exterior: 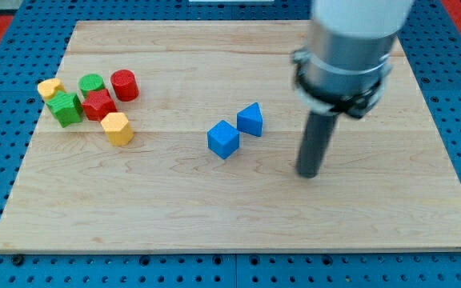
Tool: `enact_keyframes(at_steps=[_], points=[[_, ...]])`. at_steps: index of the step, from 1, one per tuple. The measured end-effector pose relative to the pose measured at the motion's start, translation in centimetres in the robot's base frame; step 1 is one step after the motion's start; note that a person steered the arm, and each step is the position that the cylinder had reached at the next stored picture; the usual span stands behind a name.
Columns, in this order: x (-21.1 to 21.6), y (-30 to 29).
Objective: Move the blue triangle parallel to the top of the blue cube
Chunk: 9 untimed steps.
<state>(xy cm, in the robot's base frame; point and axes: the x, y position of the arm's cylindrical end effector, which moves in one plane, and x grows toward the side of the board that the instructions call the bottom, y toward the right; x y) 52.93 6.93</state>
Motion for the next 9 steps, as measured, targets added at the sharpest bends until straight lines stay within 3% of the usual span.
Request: enact_keyframes(at_steps=[1, 2, 4, 5, 7, 8, 9], points=[[3.8, -11.4], [1.6, -18.0], [-6.4, -12.1], [-8.4, -5.8], [-11.4, -0.3], [-17.0, -2.4], [-21.8, -12.1]])
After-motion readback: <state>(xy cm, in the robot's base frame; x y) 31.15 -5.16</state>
